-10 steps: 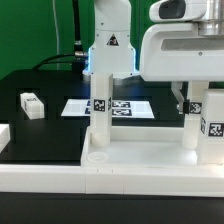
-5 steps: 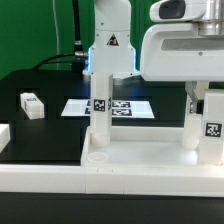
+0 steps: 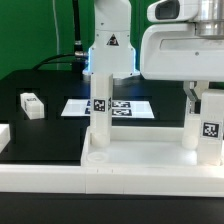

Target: Assemble desk

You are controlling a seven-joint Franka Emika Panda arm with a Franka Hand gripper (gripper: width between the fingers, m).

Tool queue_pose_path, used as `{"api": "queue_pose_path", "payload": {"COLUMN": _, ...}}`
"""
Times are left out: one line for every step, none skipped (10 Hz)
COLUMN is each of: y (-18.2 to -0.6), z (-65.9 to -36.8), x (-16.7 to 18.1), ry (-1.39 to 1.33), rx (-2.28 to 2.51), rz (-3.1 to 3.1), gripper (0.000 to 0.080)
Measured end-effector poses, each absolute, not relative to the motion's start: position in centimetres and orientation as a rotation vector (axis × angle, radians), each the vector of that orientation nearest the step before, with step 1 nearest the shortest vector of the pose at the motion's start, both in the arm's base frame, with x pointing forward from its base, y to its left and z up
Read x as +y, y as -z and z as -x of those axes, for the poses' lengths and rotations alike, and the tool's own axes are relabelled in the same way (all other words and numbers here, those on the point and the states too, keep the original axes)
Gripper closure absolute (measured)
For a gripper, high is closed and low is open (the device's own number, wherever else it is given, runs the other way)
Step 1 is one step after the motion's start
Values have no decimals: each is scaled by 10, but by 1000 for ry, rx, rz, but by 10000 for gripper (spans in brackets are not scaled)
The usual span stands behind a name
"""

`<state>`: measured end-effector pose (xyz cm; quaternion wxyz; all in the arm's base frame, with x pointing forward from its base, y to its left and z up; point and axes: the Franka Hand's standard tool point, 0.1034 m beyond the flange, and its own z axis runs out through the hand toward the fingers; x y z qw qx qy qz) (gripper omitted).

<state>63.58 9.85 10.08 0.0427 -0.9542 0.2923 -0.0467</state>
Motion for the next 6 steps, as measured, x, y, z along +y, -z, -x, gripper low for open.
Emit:
{"api": "queue_pose_path", "payload": {"y": -101, "z": -636, "x": 98, "ry": 145, "rx": 1034, "rz": 2866, "gripper": 511}}
{"api": "queue_pose_path", "payload": {"y": -101, "z": -635, "x": 98, "ry": 139, "rx": 1163, "rz": 2813, "gripper": 511}}
{"api": "queue_pose_path", "payload": {"y": -100, "z": -635, "x": 98, "ry": 133, "rx": 1274, "rz": 2760, "gripper": 511}}
{"api": "queue_pose_path", "payload": {"y": -100, "z": -635, "x": 97, "ry": 130, "rx": 1399, "rz": 2693, "gripper": 511}}
{"api": "queue_pose_path", "payload": {"y": -100, "z": -634, "x": 97, "ry": 120, "rx": 1502, "rz": 2630, "gripper": 511}}
{"api": "queue_pose_path", "payload": {"y": -100, "z": -633, "x": 98, "ry": 112, "rx": 1605, "rz": 2559, "gripper": 510}}
